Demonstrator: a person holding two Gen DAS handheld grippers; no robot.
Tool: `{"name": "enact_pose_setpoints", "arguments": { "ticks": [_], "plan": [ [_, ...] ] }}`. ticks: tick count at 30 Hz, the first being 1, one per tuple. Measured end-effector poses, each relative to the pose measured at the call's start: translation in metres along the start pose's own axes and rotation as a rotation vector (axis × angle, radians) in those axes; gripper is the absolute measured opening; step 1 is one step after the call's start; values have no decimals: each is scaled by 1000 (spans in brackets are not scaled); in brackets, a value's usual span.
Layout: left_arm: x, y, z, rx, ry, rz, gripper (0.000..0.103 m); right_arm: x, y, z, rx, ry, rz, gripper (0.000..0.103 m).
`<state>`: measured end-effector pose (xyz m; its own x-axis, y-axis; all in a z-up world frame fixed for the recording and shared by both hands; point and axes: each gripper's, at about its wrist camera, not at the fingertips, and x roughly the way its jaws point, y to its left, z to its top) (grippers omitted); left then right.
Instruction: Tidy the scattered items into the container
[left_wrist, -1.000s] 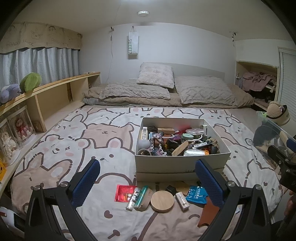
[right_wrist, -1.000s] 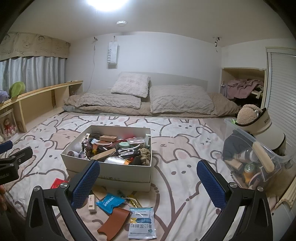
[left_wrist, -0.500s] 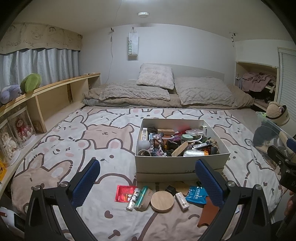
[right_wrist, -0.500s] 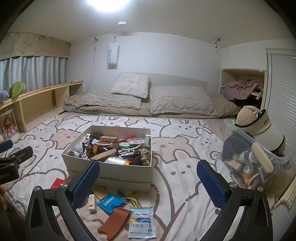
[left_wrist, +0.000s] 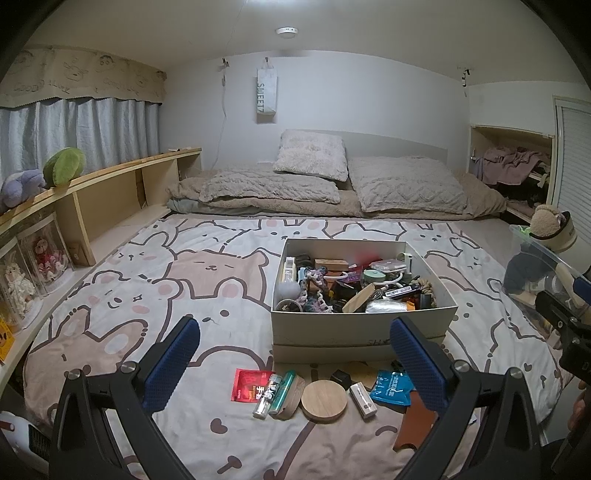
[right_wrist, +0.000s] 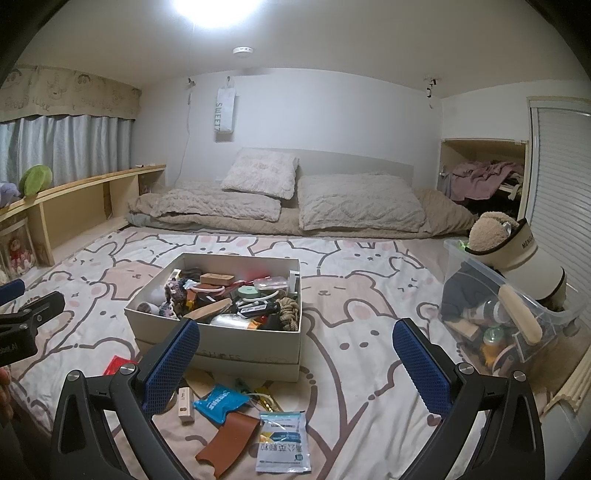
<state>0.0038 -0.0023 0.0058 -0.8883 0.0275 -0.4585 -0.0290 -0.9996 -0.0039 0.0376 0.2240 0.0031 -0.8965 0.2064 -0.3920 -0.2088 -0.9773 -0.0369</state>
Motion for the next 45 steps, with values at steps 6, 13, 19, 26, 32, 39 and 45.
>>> {"name": "enact_pose_setpoints", "arguments": {
  "ticks": [6,13,19,26,32,39,45],
  "plan": [
    [-5,5,-2,-7,-16,14,103,-3,-2,-1,11,-15,8,103],
    [-4,15,-5,-16,-37,39,103,-3,-8,-6,25,-37,26,103],
    [5,26,-9,-26,-37,82,103,7,-19,-13,63,-26,43,103],
    [23,40,-19,-40,-9,105,103,26,-29,-26,89,9,37,103],
    [45,53,-31,-53,29,129,103,49,-35,-42,92,68,30,103],
    [77,73,-50,-84,96,186,103,76,-39,-65,60,155,7,103],
    [103,86,-64,-92,167,213,103,99,-38,-90,11,266,29,103]
  ]
}}
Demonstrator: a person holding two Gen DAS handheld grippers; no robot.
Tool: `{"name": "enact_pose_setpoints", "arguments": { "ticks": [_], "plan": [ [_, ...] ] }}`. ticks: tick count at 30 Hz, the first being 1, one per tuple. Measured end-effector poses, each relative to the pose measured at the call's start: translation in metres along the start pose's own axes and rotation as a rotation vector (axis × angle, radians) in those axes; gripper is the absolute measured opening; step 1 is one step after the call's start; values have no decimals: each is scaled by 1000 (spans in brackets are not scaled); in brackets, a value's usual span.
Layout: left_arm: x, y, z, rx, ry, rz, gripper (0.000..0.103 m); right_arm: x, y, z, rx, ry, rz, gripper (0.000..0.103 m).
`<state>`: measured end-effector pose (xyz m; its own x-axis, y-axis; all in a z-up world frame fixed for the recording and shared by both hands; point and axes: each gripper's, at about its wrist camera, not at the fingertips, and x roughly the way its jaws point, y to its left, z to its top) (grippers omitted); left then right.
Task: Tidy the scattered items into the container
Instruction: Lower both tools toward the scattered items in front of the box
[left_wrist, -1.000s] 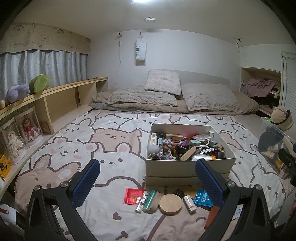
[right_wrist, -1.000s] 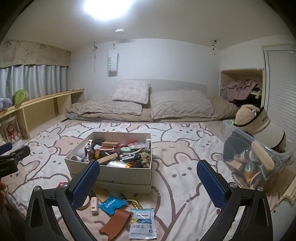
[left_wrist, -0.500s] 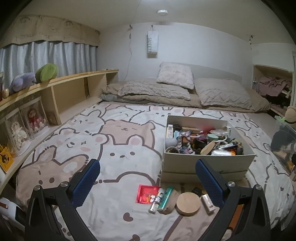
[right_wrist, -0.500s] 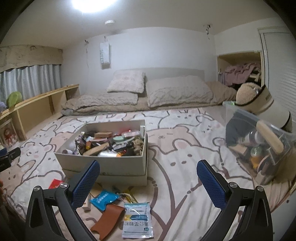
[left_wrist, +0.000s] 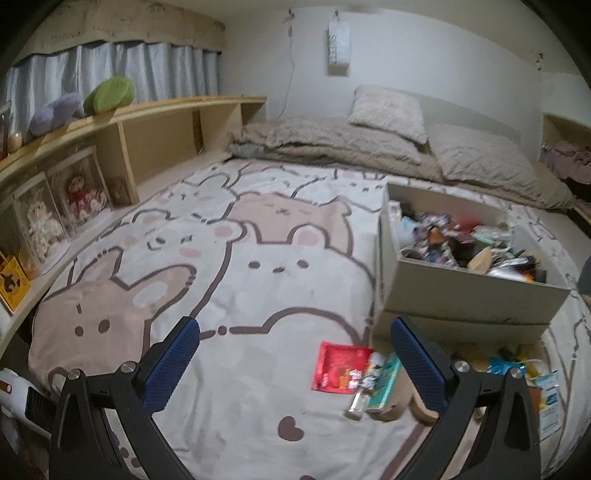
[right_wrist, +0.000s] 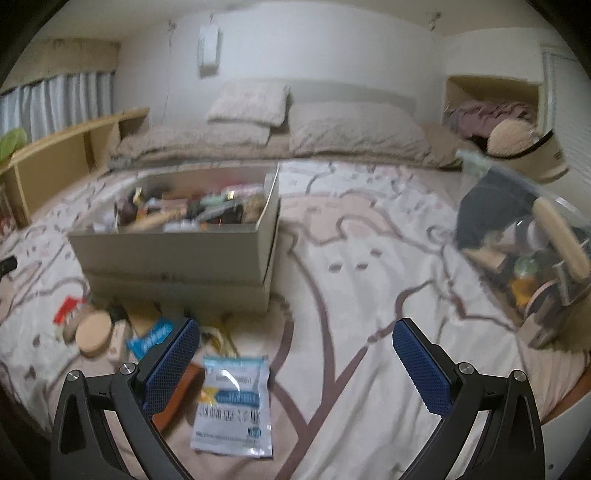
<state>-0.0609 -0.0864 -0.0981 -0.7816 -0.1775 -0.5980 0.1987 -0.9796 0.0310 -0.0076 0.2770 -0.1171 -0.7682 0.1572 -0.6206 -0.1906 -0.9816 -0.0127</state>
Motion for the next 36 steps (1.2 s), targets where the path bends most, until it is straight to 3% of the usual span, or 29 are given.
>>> {"name": "enact_pose_setpoints", "arguments": {
  "ticks": [6,16,25,30,36],
  "plan": [
    [26,4,-14,39,66,14,103,22,2,-20,-55,93,8,103],
    [49,-3,-39,101,167,-88,103,42,7,-49,-97,211,64,103],
    [58,-23,-60,173,206,-146,102,49,14,-62,-125,218,114,103],
    [61,-32,-65,217,215,-173,88,50,19,-65,-153,173,141,103],
    [69,-36,-67,216,232,-193,70,48,30,-65,-205,180,155,103]
  ]
}}
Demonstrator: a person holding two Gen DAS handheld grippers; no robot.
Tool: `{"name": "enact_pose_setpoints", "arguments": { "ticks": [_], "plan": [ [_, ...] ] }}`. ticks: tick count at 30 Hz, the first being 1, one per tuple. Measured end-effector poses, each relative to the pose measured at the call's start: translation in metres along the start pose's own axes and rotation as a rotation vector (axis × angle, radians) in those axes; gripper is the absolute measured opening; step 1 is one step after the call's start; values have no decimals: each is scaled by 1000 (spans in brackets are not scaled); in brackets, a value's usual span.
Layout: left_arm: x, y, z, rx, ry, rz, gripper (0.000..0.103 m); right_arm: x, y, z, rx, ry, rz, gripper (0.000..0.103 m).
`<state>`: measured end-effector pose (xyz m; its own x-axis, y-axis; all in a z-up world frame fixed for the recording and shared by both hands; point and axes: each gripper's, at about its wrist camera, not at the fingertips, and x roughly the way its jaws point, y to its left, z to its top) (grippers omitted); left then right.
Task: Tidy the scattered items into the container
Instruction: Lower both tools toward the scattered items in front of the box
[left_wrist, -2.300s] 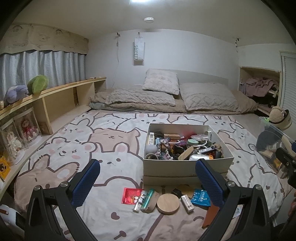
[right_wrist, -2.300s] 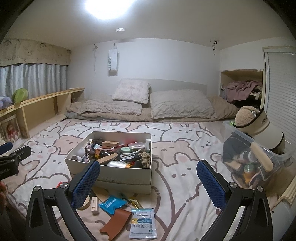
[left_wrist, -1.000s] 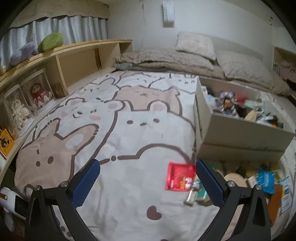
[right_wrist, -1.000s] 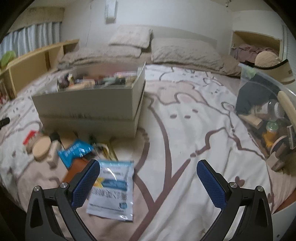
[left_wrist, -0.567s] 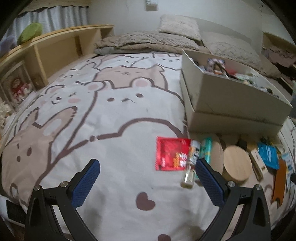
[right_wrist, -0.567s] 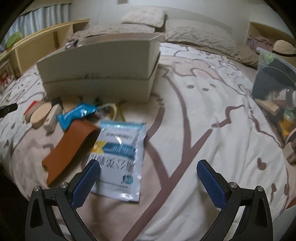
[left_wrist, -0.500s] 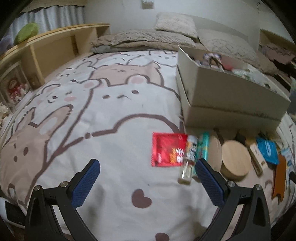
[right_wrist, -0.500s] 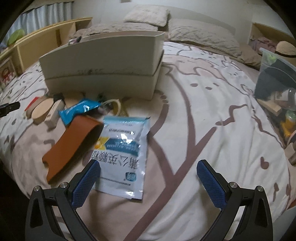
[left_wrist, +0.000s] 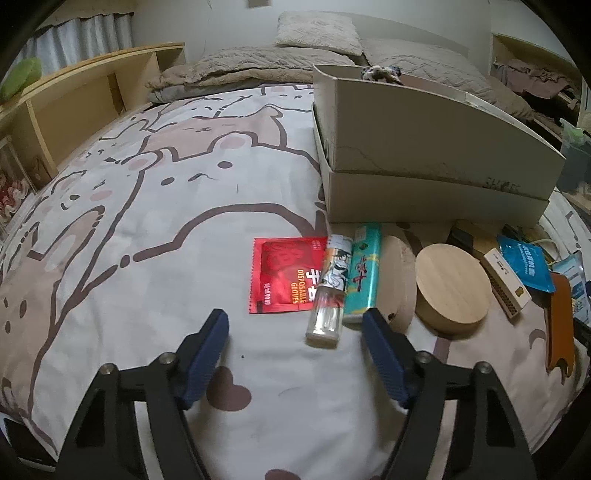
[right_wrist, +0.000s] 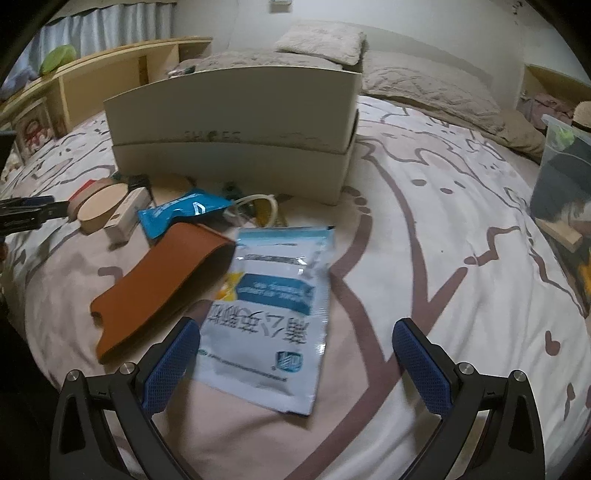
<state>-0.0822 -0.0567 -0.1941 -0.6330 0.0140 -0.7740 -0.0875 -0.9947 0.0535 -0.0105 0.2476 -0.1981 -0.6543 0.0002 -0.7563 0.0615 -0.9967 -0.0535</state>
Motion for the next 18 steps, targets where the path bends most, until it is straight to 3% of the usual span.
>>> {"name": "enact_pose_setpoints", "arguments": {
  "ticks": [6,10,14,18],
  "plan": [
    [10,-6,1,29,-4,10,66,-2,15,2,-90,-6,-14,103],
    [11,-8,2,33,-8,-7,58,5,2,7,-47,5,-19,103],
    [9,-9,2,41,-14,-24,47,8,-14,8,-24,3,-71,103],
    [8,-9,3,41,-17,-43,29,10,-34,5,28,-4,-115,103]
  ]
}}
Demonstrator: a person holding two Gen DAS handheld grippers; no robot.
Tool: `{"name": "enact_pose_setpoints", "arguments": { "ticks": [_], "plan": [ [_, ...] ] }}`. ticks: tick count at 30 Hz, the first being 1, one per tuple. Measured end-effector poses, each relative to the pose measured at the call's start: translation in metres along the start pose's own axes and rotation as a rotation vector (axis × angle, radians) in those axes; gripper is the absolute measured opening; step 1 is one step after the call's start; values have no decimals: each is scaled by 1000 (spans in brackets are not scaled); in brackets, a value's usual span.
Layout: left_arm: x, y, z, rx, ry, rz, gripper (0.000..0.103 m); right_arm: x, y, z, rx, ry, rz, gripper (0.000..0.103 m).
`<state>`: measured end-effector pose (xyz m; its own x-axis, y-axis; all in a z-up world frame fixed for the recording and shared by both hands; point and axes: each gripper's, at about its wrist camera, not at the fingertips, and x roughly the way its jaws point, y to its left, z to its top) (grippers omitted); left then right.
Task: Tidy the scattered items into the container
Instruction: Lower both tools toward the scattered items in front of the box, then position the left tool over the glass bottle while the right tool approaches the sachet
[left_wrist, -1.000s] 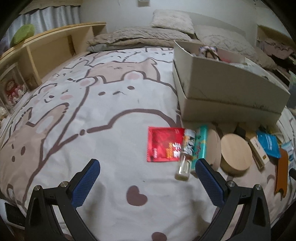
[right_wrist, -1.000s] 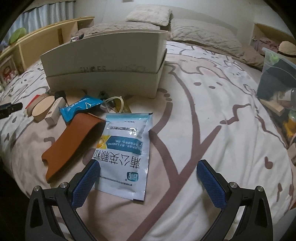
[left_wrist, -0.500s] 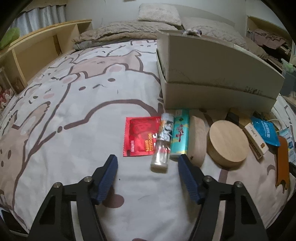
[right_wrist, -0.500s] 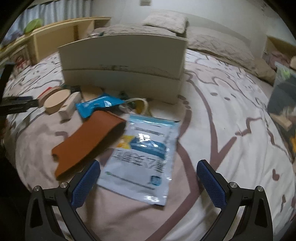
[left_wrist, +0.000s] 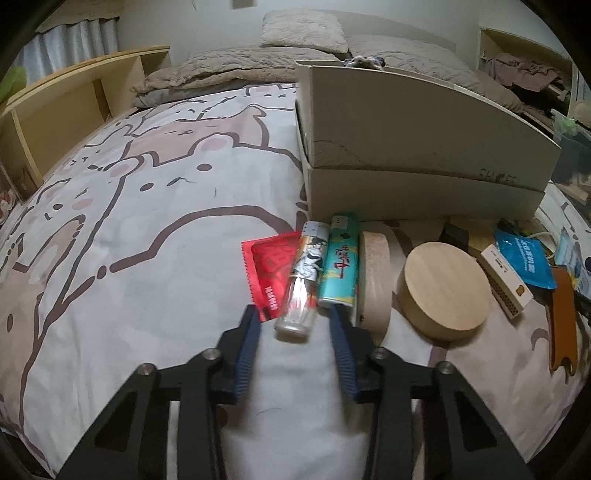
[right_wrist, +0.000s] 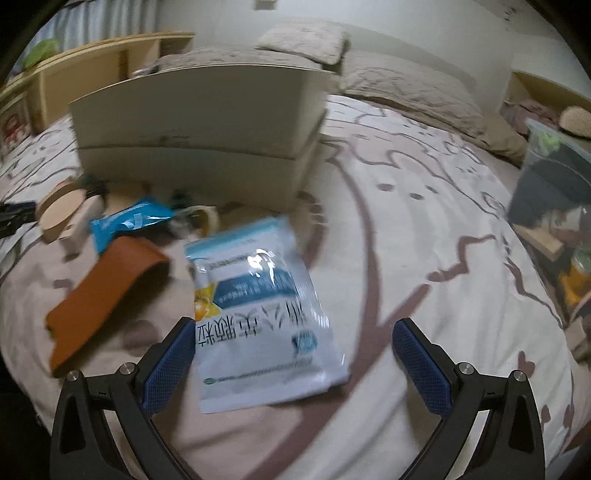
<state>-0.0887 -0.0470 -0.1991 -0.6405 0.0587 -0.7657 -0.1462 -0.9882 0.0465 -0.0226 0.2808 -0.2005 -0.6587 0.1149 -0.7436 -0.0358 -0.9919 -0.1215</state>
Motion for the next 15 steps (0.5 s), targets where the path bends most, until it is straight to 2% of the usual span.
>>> {"name": "enact_pose_setpoints", "arguments": {
  "ticks": [1,8,10,15],
  "plan": [
    [0,0,0,-3,1,-7,24,1,-5,0,15,0,-9,103],
    [-6,-1,-1,-9,-6,-34,24,5,-37,-2,120,-7,-95,103],
    [-8,-2,-3,-2,-7,-34,19,7,-45,-2,141,-8,-128,103],
    [-9,1,-4,-5,-1,-41,19,10,-66,-7,233,-6,-139,103]
  ]
}}
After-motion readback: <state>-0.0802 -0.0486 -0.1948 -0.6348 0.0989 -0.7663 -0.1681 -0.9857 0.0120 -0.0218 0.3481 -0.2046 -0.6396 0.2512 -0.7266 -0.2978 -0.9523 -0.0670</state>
